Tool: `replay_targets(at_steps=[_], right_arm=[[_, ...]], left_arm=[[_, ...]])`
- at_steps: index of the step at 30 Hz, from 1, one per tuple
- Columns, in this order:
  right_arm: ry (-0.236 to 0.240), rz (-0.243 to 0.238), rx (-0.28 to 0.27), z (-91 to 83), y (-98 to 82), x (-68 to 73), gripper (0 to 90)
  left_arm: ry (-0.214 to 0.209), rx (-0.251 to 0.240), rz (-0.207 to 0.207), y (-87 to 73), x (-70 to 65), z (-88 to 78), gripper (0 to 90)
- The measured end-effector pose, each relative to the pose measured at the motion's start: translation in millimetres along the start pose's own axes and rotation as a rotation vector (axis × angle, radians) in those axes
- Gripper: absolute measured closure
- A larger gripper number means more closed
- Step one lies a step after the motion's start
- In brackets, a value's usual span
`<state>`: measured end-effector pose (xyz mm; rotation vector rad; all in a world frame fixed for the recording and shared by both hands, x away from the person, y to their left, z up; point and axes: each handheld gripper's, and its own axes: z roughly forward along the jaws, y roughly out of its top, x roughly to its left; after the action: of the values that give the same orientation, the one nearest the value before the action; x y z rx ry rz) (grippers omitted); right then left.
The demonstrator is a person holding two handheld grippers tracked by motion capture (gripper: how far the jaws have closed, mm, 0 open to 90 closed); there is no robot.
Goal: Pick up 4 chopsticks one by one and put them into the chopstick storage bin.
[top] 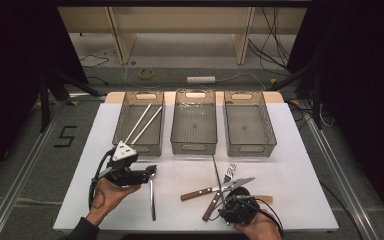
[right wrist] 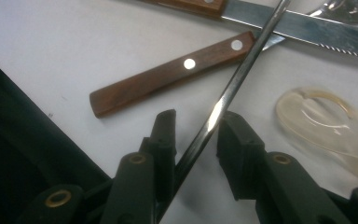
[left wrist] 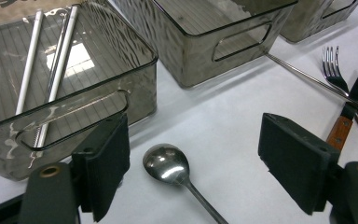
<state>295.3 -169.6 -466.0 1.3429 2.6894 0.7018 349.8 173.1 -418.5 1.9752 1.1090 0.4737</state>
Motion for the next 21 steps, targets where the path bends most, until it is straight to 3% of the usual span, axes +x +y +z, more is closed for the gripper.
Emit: replay_targets(at_steps=[10,14,16,21], right_arm=[[-0.020,0.022,0.018,-5.6,-4.2,-11.4,73.4],[-0.035,0.038,0.006,-9.4,-7.0,-17.2,82.6],[-0.033,0.050,-0.004,-11.9,-7.7,-19.6,82.1],[-0.043,0.036,-0.007,-12.4,-8.3,-19.8,84.3]], left_arm=[[-0.006,0.000,-0.001,0.0,-0.8,0.9,24.3],[-0.008,0.001,-0.001,0.2,-1.0,1.1,24.3],[-0.008,0.001,-0.002,0.1,-1.1,1.5,24.3],[-0.007,0.007,0.008,0.0,-1.0,1.9,24.3]])
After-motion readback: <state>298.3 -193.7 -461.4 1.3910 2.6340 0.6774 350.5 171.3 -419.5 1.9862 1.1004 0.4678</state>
